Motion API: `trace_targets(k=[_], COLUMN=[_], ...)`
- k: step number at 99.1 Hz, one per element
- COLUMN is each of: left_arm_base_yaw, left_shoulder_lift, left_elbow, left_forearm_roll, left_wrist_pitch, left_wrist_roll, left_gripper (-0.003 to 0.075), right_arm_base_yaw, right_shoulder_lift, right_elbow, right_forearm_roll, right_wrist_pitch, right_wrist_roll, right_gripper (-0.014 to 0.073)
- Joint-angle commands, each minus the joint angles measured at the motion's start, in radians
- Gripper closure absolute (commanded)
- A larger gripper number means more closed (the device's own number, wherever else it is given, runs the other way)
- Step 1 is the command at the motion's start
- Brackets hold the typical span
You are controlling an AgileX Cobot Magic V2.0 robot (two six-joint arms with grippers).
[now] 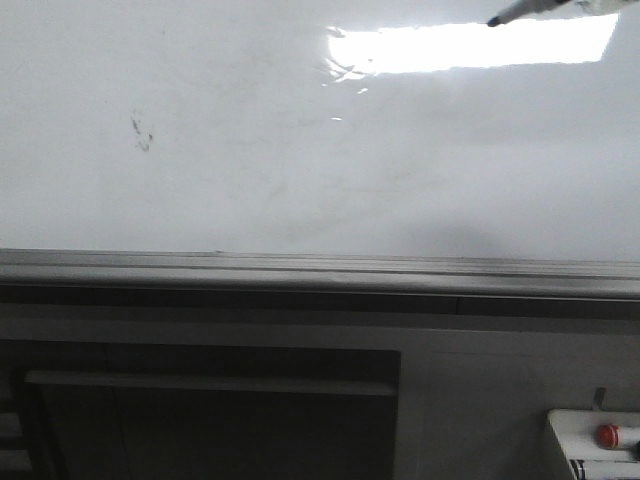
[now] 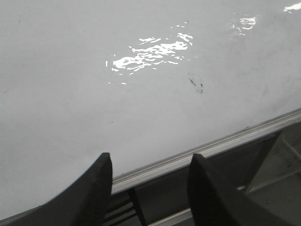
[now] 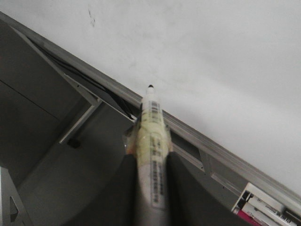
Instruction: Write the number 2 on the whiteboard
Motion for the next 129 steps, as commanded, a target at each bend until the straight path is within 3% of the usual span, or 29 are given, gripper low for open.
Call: trace_targets(k=[1,20,38,62,81,97,129], left_arm_base_yaw=[0.004,0.004,0.004,0.004,0.004,0.004,0.004], left_shoulder_lift=[0.002,0.002,0.002,0.002,0.002,0.002,0.002], left_elbow=[-0.024,-0.024,-0.024,-0.024,-0.024,-0.024,-0.024], left_forearm_roll=[-0.026,-0.028,-0.028,-0.028,-0.028,-0.028,-0.028], left_wrist_pitch=[-0.073,-0.073,-0.075,-0.075,-0.077,-0.077,-0.077], left_wrist_roll=[-0.01,-0.01,-0.01,-0.01,-0.01,-0.01,-0.01], left_gripper=[0.0382,0.0382,0.0382,0.0382,0.0382,0.0382,0.0382], right_arm_base_yaw=[0.029,0.196,0.322,0.294,0.178,0.174,0.201], right_shoulder_lift=[0.065,0.157,0.258,0.453,0.6,0.667,0.699], right_elbow=[-0.096,-0.178,-0.254,-0.489,-0.691,-0.757,-0.757], right_forearm_roll=[0.034,-0.072,-0.245,-0.219,0.001,-0.016,-0.093], right_wrist_pitch=[-0.023,-0.111,-0.193,-0.017,0.215,0.238,0.15], right_wrist_roll=[-0.034,-0.035,0.09,0.123,0.014,0.011,0.006], right_gripper=[0.0608,0.0608,0.0608,0.0608,0.0608,0.0608,0.0608])
